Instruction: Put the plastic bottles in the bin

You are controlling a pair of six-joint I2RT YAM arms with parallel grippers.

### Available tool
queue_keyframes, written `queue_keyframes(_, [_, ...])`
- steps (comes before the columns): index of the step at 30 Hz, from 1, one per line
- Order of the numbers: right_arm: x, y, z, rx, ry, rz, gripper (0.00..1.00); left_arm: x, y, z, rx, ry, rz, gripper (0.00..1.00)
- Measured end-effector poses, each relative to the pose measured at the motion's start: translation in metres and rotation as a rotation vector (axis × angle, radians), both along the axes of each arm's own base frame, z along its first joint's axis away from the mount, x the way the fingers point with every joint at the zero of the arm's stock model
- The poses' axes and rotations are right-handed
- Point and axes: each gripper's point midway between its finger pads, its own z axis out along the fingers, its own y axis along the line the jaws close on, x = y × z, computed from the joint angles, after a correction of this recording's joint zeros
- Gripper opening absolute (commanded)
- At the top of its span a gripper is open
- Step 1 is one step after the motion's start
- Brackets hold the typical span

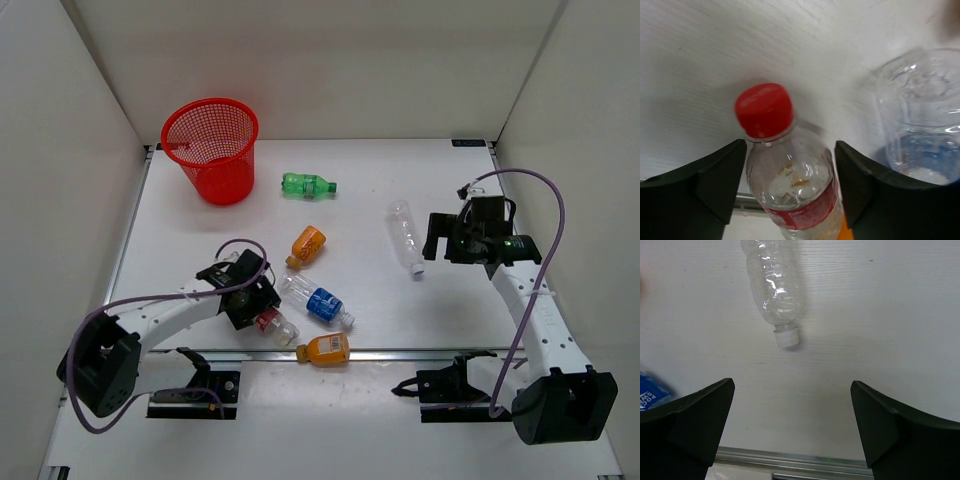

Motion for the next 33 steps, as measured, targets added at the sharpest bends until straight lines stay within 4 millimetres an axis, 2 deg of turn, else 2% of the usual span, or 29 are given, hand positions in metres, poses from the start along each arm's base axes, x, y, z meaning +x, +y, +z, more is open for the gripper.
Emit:
queue_keyframes(2, [0.000, -0.003, -0.002, -0.004, 0.003, -0.011, 0.99, -0.002, 0.002, -0.006, 0.018, 0.020, -0.002, 0.58])
queue_keyframes(4, [-0.001, -0.006, -0.004, -0.008, 0.009, -0.020, 0.99, 0.000, 0.003, -0.005, 0.021, 0.012, -0.001, 0.44])
queue_keyframes(6, [-0.002, -0.008, -0.006, -0.014, 0.014, -0.026, 0.99, 0.003, 0.007, -0.001, 0.028, -0.003, 0.001, 0.35])
queue_keyframes(8, [-0.002, -0.009, -0.008, -0.018, 0.017, -0.029, 0.99, 0.010, 0.013, 0.007, 0.022, -0.031, 0.028, 0.30])
queue_keyframes(10, [-0.003, -0.010, -0.010, -0.022, 0.024, -0.030, 0.99, 0.019, 0.021, 0.019, 0.018, -0.064, 0.055, 0.30])
queue_keyframes(13, [-0.001, -0.014, -0.013, -0.026, 0.034, -0.036, 0.99, 0.045, 0.031, 0.057, 0.042, -0.158, 0.065, 0.30])
queue_keyframes(14, [0.000, -0.015, -0.015, -0.027, 0.041, -0.034, 0.99, 0.058, 0.034, 0.075, 0.059, -0.201, 0.062, 0.30])
queue_keyframes(16, [0.003, -0.015, -0.020, -0.034, 0.056, -0.025, 0.99, 0.095, 0.035, 0.126, 0.097, -0.323, 0.050, 0.31])
queue_keyframes(20, [0.010, -0.015, -0.027, -0.040, 0.078, -0.014, 0.99, 0.183, 0.033, 0.245, 0.176, -0.627, 0.063, 0.37])
queue_keyframes(23, [0.017, -0.014, -0.025, -0.040, 0.063, -0.005, 1.00, 0.245, 0.038, 0.321, 0.228, -0.811, 0.118, 0.38])
queue_keyframes(25, [0.020, -0.014, -0.023, -0.040, 0.051, -0.001, 1.00, 0.286, 0.052, 0.359, 0.271, -0.910, 0.184, 0.39])
queue_keyframes(27, [0.024, -0.015, -0.021, -0.038, 0.037, -0.001, 0.99, 0.326, 0.069, 0.381, 0.326, -0.964, 0.251, 0.38])
queue_keyframes(29, [0.028, -0.016, -0.021, -0.038, 0.030, -0.002, 0.99, 0.361, 0.086, 0.388, 0.368, -0.997, 0.308, 0.40])
queue_keyframes(30, [0.029, -0.017, -0.022, -0.039, 0.030, -0.001, 1.00, 0.380, 0.098, 0.382, 0.392, -1.001, 0.335, 0.43])
queue_keyframes(32, [0.032, -0.017, -0.025, -0.044, 0.036, 0.005, 1.00, 0.405, 0.123, 0.354, 0.445, -0.961, 0.365, 0.47])
queue_keyframes(33, [0.033, -0.017, -0.027, -0.047, 0.041, 0.008, 0.99, 0.414, 0.135, 0.335, 0.472, -0.929, 0.372, 0.57])
